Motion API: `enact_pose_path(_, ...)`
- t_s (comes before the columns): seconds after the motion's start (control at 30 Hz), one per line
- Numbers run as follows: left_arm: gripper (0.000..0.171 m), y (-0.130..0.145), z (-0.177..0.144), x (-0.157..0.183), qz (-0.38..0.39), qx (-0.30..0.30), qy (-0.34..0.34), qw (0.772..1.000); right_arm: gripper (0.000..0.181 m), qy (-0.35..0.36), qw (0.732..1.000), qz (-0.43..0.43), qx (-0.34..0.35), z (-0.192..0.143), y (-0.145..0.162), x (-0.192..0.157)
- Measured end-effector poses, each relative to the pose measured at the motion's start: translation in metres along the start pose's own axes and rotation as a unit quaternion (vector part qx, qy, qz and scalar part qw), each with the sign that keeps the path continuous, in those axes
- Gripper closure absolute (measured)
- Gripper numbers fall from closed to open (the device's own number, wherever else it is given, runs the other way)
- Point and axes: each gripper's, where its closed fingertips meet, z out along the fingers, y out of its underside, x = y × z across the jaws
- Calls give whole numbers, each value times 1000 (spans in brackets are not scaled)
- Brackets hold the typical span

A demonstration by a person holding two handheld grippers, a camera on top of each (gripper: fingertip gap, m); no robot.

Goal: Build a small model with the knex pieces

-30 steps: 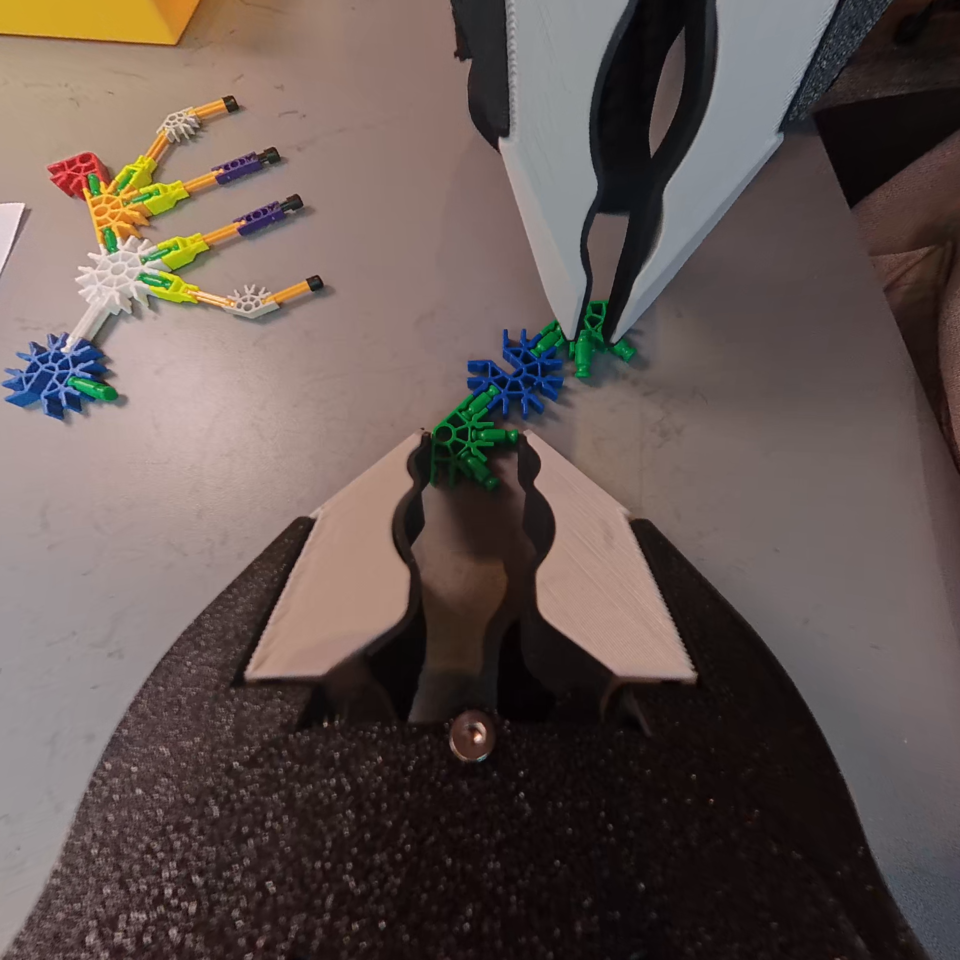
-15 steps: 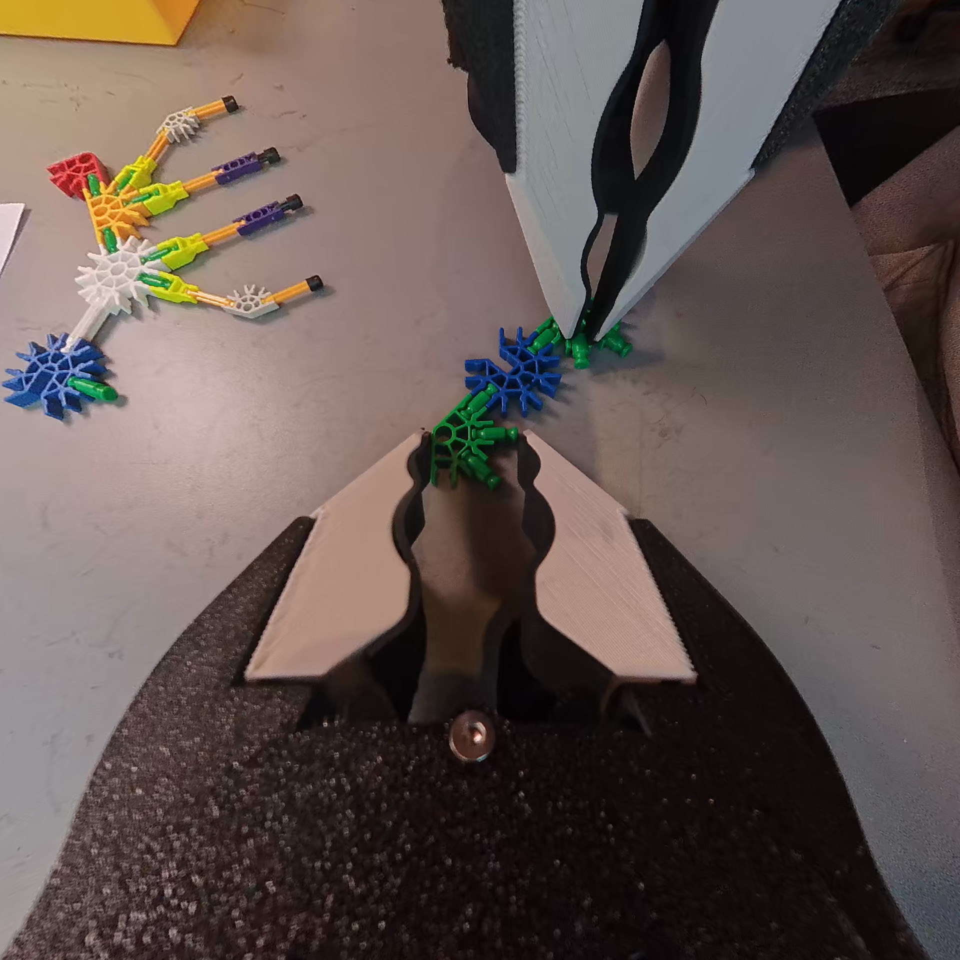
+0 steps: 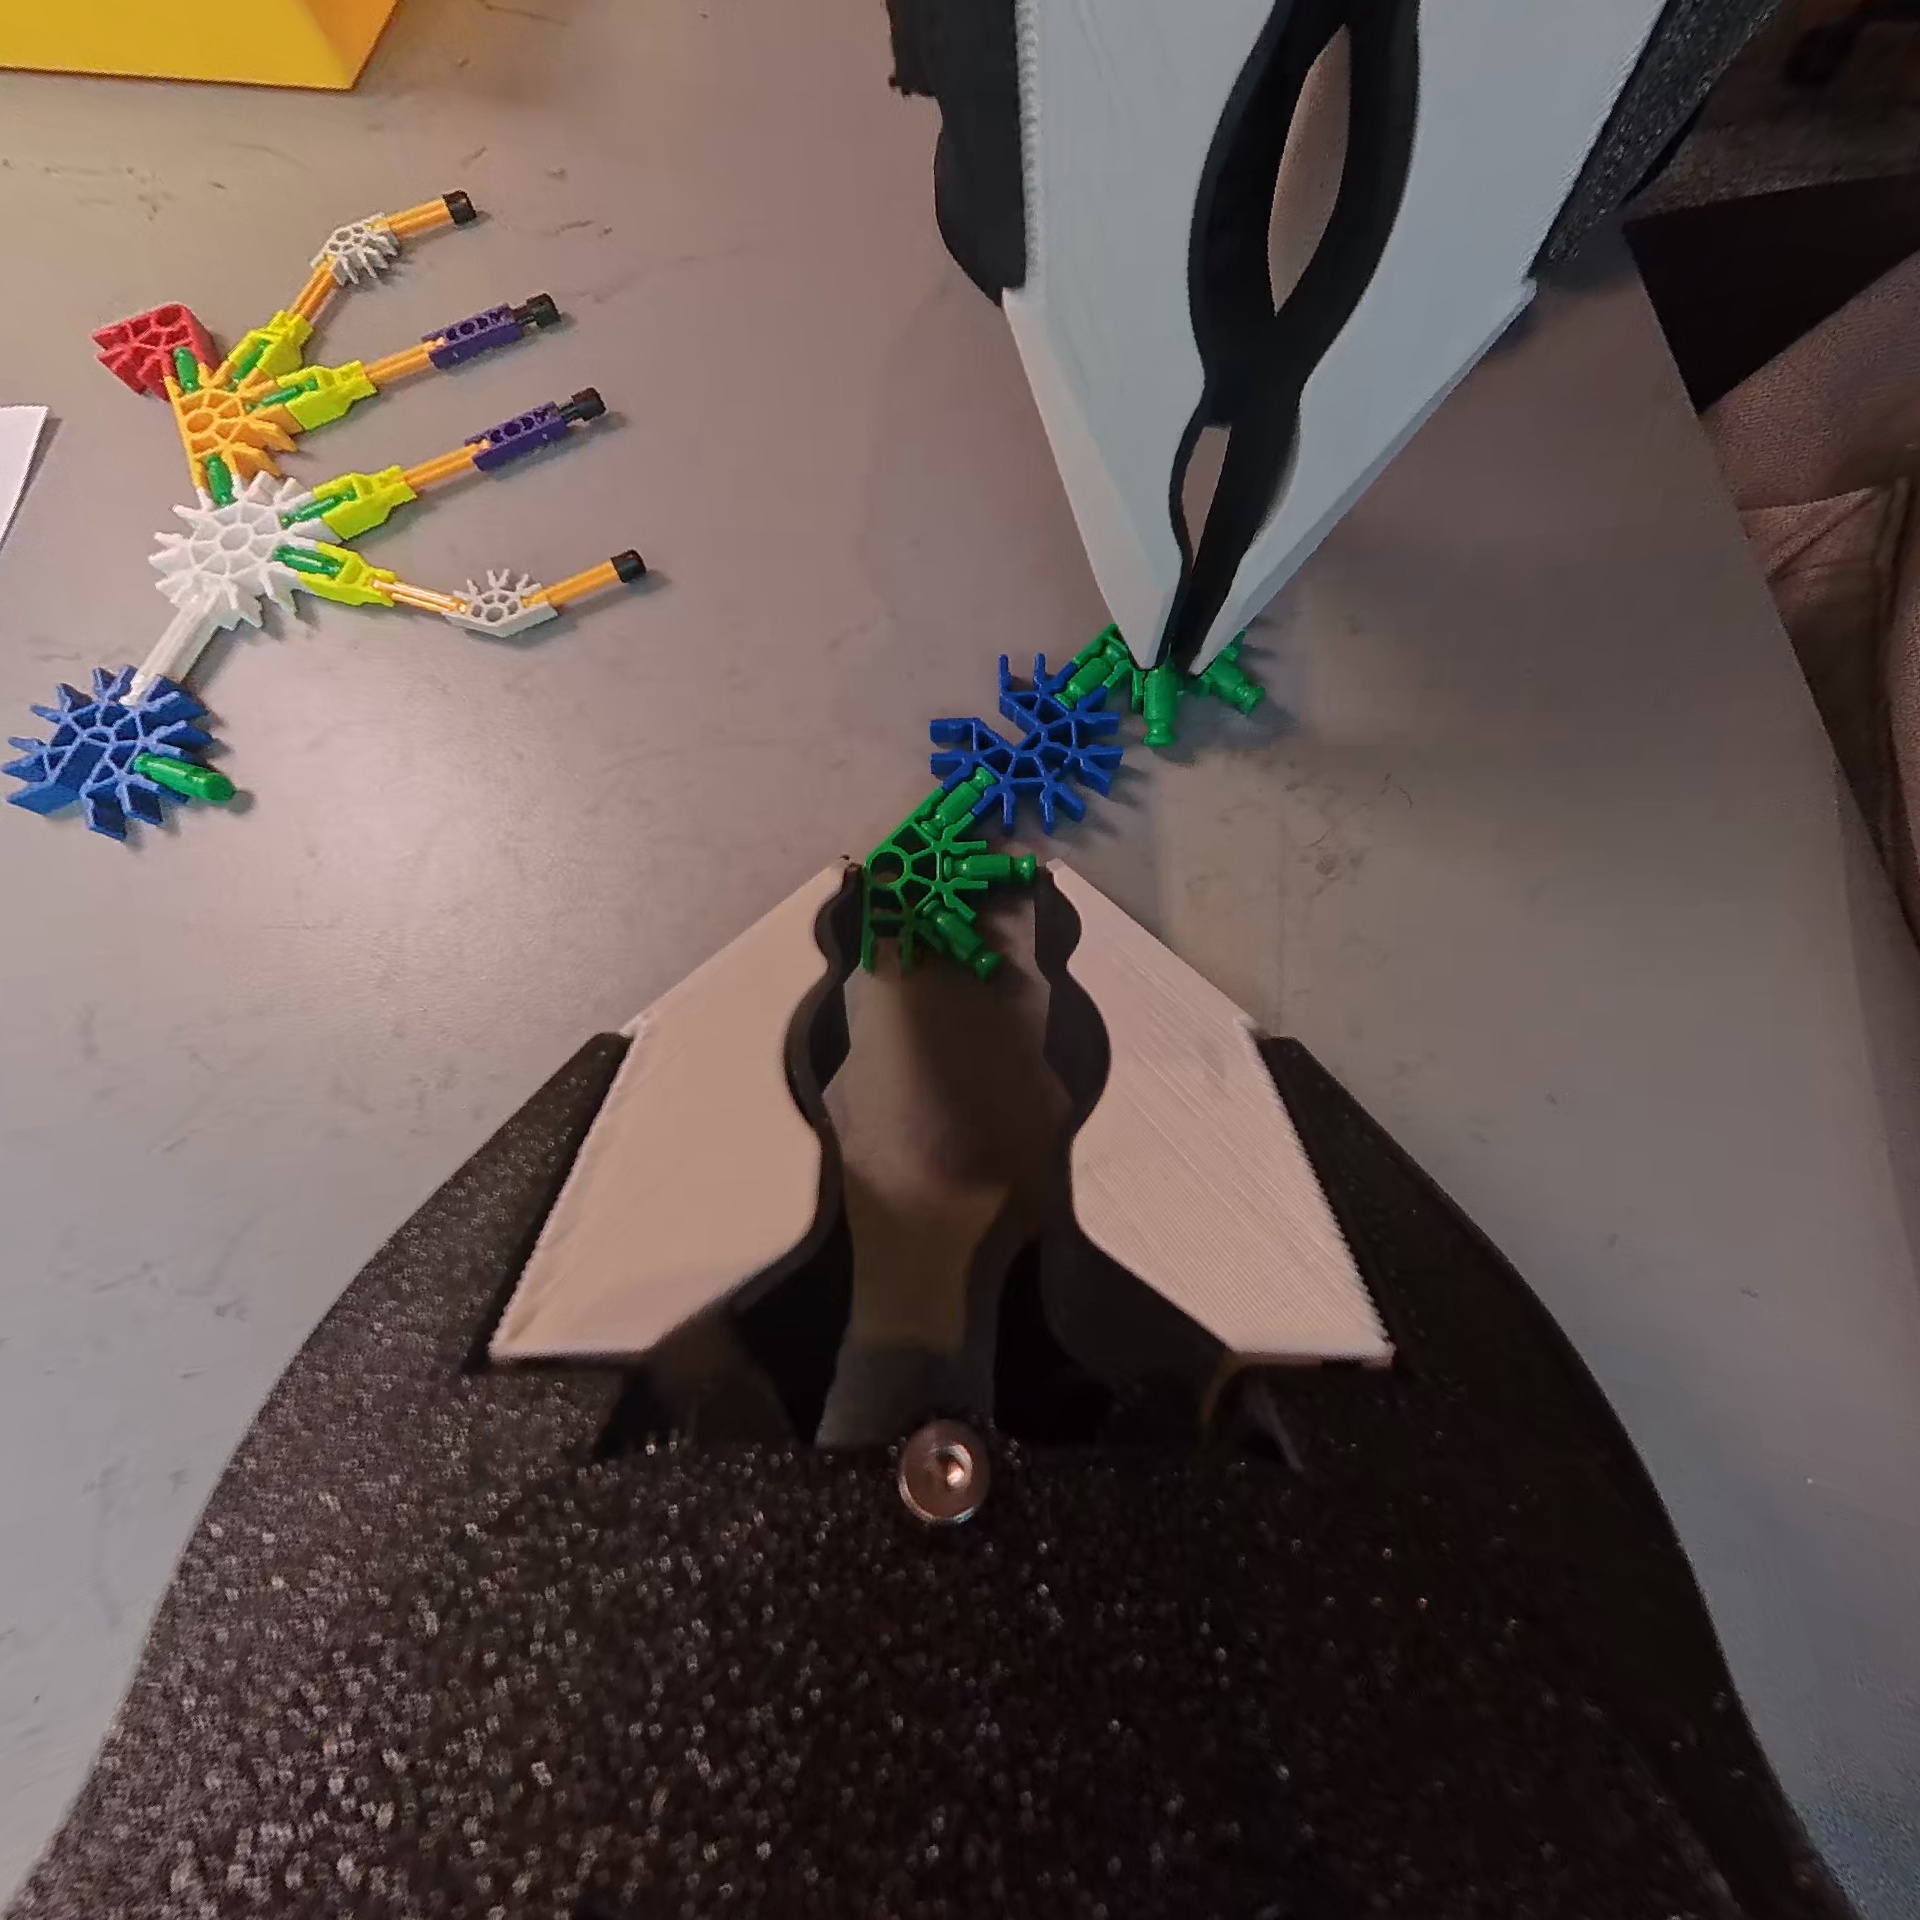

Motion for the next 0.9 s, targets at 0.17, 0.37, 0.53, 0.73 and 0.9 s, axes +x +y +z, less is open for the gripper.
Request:
enact_pose_path(0.17,139,0,0,0,0,0,0,1000,181,-1,1000,-5,-23,5,5,-1)
enact_pose_path(0.37,139,0,0,0,-1,0,1,1000,181,2,999,-3,-39,6,7,-1)
enact_pose_path(0.53,139,0,0,0,0,0,0,1000,181,-3,999,7,-44,6,7,-1)
enact_pose_path(0.73,139,0,0,0,1,0,1,1000,181,-3,999,26,-47,7,7,-2)
enact_pose_path(0.9,139,0,0,0,3,0,1,1000,181,-8,998,29,-48,7,7,-2)
